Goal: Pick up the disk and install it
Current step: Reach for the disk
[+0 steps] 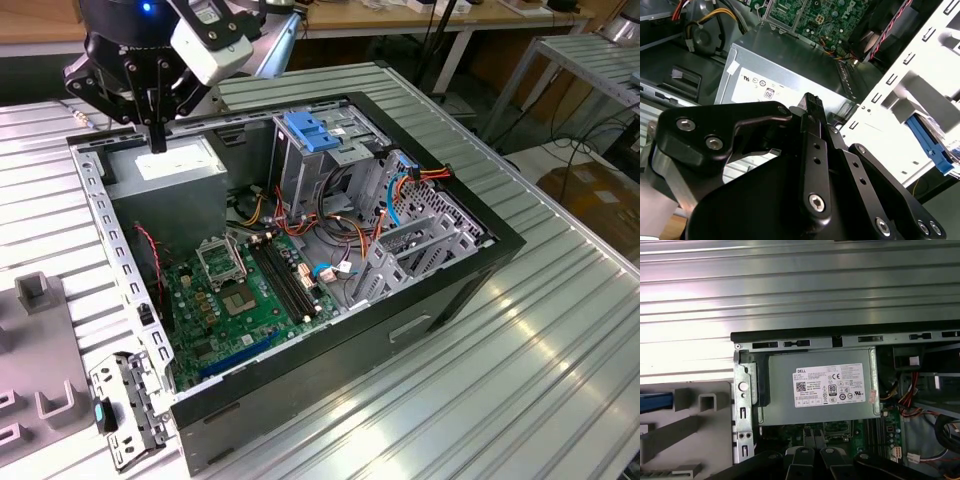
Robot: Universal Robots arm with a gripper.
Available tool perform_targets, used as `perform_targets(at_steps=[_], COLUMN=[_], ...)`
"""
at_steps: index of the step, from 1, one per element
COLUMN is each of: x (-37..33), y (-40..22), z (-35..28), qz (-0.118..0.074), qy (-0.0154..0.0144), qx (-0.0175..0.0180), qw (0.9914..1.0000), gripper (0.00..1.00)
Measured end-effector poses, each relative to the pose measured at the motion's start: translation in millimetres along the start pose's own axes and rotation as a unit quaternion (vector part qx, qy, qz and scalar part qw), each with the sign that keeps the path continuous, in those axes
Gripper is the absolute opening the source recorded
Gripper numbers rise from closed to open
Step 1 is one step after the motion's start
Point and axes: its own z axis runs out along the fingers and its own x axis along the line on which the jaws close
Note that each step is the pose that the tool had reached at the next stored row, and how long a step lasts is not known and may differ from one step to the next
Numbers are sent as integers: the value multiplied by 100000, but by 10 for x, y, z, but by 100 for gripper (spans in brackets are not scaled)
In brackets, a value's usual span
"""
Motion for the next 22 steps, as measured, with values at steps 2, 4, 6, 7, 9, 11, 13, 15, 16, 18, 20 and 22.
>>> perform_targets(at_steps=[2,4,6,7,9,11,13,15,16,18,20,22], x=[16,33,49,59,69,82,93,111,119,136,150,166], y=[-1,-3,-4,-5,-5,-6,-7,-9,-9,-11,-11,-13], z=[0,-1,-1,-1,-1,-2,-2,-2,-2,-2,-3,-3], qz=[0,-2,-1,0,-2,2,-3,1,-1,-1,2,4], qy=[6,18,26,34,38,50,53,66,69,76,83,89], qx=[-2,1,2,4,1,4,2,6,6,5,6,8], qw=[100000,100000,100000,100000,100000,100000,100000,100000,100000,100000,100000,100000], gripper=[11,11,11,11,11,11,11,11,11,11,11,11])
